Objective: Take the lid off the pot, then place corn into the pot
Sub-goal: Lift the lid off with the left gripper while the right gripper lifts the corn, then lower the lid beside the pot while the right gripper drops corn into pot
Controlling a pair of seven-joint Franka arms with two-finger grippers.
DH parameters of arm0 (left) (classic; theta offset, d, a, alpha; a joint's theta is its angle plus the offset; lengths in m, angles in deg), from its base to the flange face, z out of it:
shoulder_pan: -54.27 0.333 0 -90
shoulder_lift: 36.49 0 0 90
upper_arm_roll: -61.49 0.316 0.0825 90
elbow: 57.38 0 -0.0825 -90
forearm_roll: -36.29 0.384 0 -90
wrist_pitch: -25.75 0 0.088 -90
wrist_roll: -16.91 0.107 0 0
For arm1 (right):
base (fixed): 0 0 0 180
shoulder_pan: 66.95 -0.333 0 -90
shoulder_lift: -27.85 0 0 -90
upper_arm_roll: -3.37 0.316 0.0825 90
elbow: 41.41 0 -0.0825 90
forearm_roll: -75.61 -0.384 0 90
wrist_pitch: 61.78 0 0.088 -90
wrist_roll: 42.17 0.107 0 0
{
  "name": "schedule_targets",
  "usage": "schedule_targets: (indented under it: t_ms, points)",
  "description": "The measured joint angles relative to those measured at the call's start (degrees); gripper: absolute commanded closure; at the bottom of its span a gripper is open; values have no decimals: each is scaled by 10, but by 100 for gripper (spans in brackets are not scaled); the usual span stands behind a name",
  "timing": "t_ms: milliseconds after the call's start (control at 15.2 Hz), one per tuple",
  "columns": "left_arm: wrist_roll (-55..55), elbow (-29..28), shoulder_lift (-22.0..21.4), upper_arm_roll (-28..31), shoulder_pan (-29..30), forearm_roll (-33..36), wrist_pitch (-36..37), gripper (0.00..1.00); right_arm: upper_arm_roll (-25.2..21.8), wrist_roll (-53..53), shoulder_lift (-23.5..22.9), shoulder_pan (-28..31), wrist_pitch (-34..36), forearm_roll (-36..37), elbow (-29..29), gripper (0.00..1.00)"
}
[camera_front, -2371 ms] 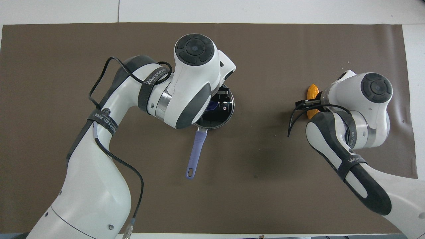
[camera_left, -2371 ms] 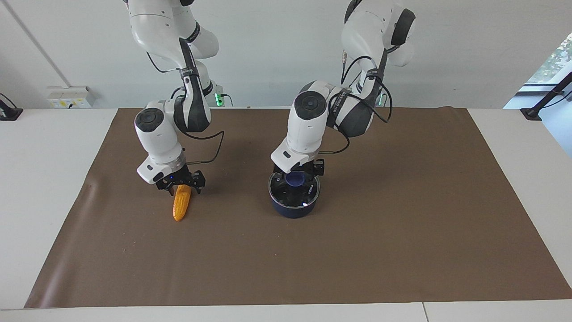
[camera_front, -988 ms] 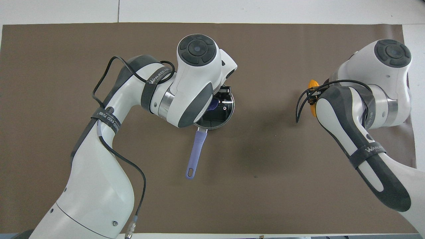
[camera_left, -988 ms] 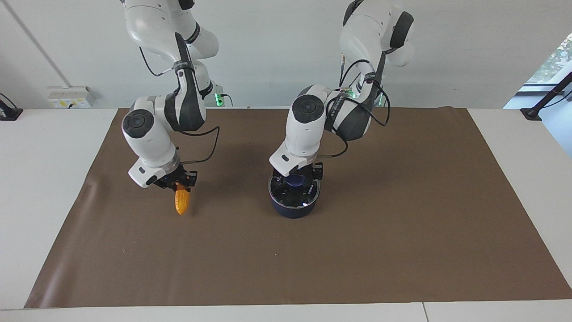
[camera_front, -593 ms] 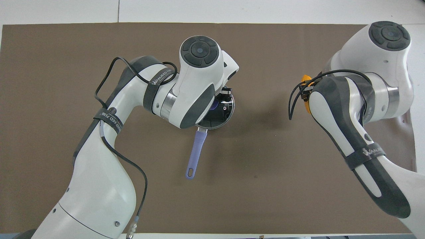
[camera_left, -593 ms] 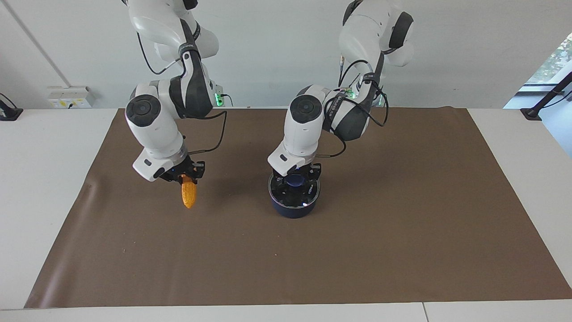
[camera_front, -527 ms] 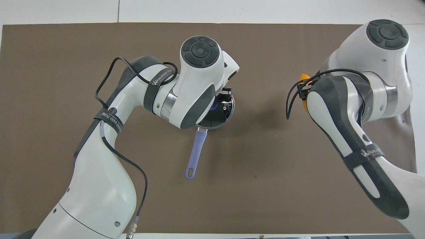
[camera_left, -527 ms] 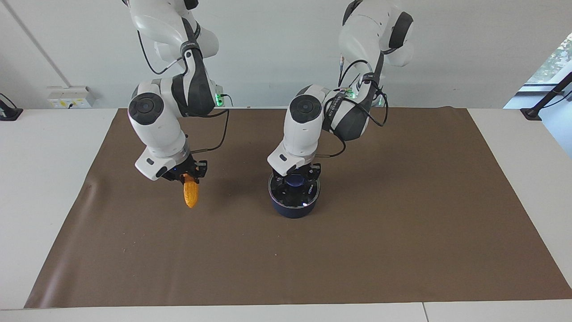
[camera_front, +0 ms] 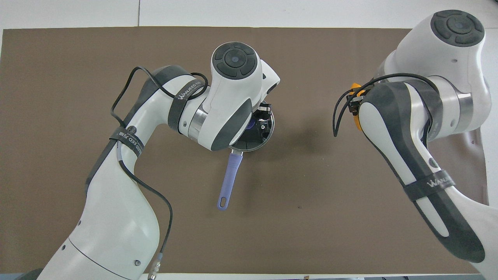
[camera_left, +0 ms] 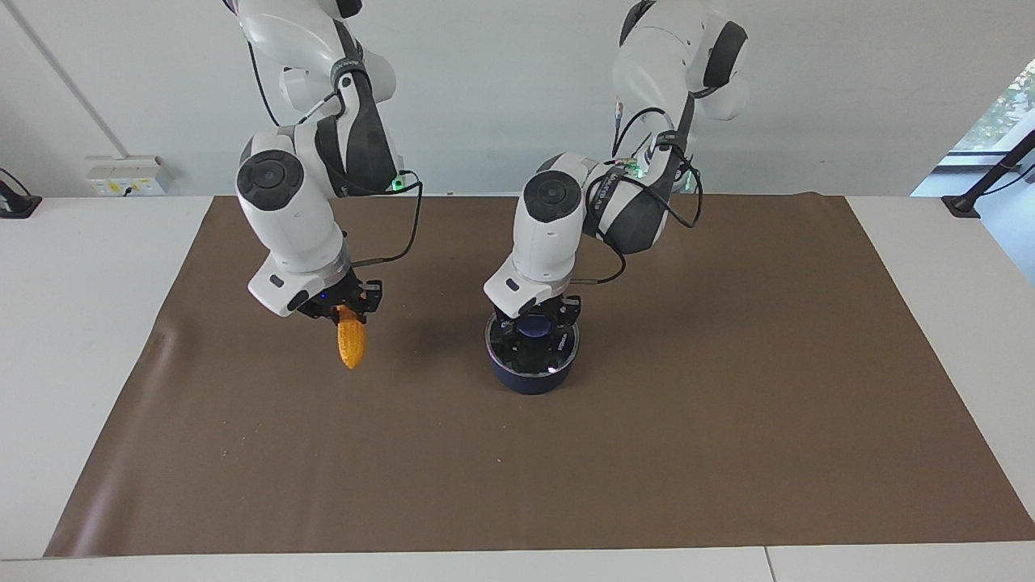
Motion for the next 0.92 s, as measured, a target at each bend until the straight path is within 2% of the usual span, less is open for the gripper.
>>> schedule_targets:
  t_ms: [263, 593, 725, 922]
  points:
    - [-1, 24, -32, 9, 9, -17, 44, 100, 6, 29, -1, -9, 0, -1, 5, 100]
    - [0, 23, -108, 15, 88, -21, 132, 100, 10, 77, -6, -31, 7, -7, 36, 100]
    - [23, 1, -125, 19, 139, -21, 145, 100, 12, 134, -17, -66, 7, -10, 58, 100]
    - [137, -58, -140, 22, 238, -21, 135, 100, 16, 247, -58, -152, 3, -12, 111, 100]
